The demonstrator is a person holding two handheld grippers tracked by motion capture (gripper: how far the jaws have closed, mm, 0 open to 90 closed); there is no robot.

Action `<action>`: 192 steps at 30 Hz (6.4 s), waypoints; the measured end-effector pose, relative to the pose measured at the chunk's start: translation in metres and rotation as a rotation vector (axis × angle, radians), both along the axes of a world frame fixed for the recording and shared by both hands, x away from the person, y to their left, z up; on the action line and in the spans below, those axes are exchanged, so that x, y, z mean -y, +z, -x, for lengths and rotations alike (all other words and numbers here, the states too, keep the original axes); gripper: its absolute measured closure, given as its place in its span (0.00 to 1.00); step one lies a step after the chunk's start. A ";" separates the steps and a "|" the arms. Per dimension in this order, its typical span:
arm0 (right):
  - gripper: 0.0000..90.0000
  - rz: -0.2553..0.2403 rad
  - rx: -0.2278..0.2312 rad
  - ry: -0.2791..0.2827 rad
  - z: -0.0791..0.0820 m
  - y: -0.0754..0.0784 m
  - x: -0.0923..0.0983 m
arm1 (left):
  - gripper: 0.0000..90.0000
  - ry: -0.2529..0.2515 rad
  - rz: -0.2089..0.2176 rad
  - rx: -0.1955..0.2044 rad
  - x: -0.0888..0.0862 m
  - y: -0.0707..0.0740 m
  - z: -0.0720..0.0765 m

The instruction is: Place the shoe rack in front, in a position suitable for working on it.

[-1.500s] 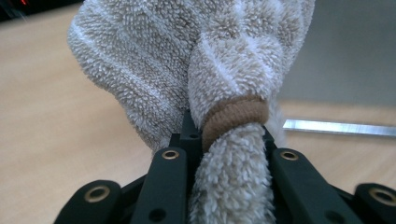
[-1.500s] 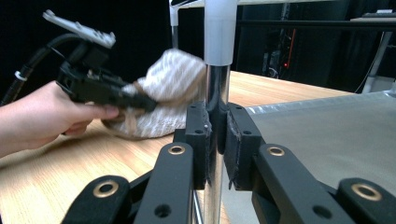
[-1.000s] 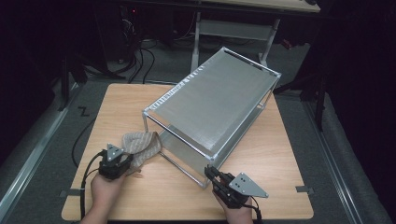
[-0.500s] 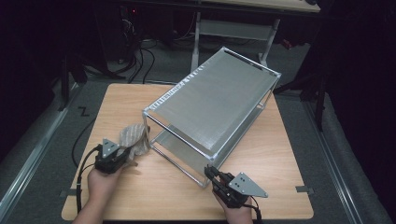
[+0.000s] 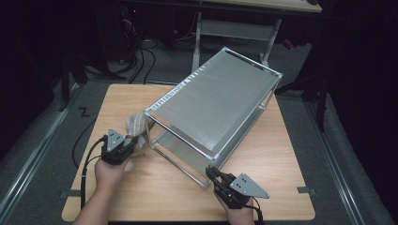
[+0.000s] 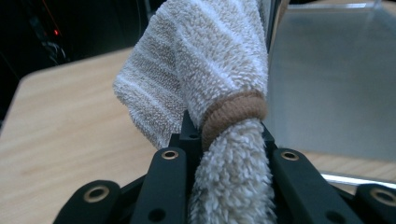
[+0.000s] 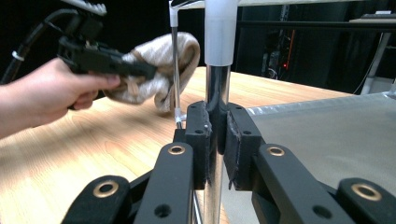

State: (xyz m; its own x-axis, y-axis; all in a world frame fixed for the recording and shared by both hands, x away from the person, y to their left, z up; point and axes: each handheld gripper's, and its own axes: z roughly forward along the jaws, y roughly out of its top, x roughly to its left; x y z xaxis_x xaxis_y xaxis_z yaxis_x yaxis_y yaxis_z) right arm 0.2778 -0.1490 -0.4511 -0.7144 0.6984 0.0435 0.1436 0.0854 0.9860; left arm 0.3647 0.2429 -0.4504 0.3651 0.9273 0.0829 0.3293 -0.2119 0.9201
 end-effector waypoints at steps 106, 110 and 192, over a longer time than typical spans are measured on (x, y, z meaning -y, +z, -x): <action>0.86 0.006 0.000 -0.006 0.007 -0.004 0.005 | 0.81 -0.428 -0.053 -0.271 0.095 -0.033 0.052; 0.86 0.007 0.004 -0.009 0.008 -0.004 0.006 | 0.81 -0.372 -0.076 -0.261 0.083 -0.035 0.043; 0.86 0.008 0.011 -0.022 0.007 -0.004 0.013 | 0.82 -0.112 0.212 0.044 -0.017 -0.005 0.084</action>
